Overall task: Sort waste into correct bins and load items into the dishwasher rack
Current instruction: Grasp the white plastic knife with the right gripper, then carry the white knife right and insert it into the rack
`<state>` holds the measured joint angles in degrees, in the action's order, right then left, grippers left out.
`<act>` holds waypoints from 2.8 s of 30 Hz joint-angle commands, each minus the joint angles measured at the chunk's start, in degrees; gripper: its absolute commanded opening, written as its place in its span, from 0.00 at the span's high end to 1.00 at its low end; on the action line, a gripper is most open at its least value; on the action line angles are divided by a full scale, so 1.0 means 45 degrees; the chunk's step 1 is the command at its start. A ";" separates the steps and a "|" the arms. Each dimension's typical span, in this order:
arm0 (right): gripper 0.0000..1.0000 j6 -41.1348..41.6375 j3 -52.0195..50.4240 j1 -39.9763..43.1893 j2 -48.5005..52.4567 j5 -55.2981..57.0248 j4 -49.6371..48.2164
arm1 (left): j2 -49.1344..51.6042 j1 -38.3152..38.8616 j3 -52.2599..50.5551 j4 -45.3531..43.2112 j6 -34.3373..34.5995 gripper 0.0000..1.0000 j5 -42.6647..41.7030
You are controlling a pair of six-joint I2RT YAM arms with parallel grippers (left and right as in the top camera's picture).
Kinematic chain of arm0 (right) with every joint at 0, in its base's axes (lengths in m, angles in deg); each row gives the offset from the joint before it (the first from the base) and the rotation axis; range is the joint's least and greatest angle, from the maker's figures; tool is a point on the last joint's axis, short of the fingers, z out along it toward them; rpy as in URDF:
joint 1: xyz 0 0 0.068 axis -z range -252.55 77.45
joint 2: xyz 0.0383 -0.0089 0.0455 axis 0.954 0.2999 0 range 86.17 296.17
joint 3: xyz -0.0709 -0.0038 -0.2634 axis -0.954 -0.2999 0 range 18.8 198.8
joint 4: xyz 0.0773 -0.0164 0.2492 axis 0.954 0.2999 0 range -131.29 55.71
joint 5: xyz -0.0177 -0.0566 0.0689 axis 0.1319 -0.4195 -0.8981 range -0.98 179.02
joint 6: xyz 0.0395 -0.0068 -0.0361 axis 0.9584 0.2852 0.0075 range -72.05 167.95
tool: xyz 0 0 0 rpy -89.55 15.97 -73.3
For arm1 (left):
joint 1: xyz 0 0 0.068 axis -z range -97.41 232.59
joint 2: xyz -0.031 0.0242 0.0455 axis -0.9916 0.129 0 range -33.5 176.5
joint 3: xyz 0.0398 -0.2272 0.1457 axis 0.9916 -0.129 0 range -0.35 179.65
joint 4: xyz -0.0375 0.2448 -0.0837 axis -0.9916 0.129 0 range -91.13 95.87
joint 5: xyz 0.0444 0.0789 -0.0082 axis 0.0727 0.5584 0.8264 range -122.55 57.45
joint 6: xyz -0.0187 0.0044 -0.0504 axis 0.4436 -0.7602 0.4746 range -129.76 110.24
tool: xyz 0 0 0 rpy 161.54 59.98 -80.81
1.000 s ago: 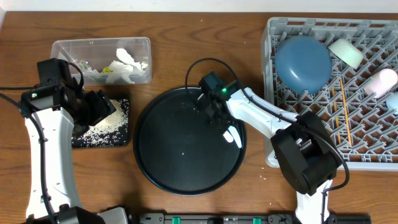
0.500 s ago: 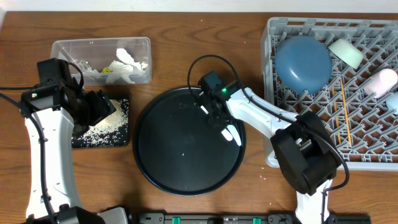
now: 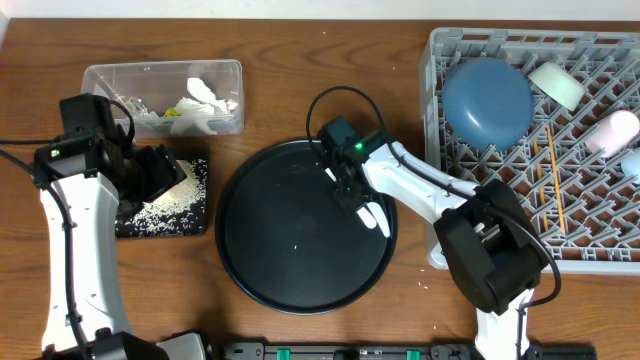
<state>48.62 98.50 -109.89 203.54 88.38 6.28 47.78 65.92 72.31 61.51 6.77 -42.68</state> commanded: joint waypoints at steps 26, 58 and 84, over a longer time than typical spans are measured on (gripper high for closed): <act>0.86 0.1336 -0.0180 -0.0204 0.0151 0.0967 0.1617 | -0.0010 -0.0029 -0.0078 0.0024 0.0063 0.19 0.0034; 0.95 0.1365 0.0457 -0.0219 -0.1535 0.0699 0.1399 | -0.0010 -0.0029 -0.0078 0.0024 0.0063 0.19 0.0034; 0.97 0.1365 0.0457 0.2132 -0.5916 0.0593 0.2225 | -0.0010 -0.0029 -0.0078 0.0024 0.0063 0.19 0.0034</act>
<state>54.08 99.57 -104.01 180.43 90.19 15.13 47.78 65.92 72.31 61.51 6.77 -42.68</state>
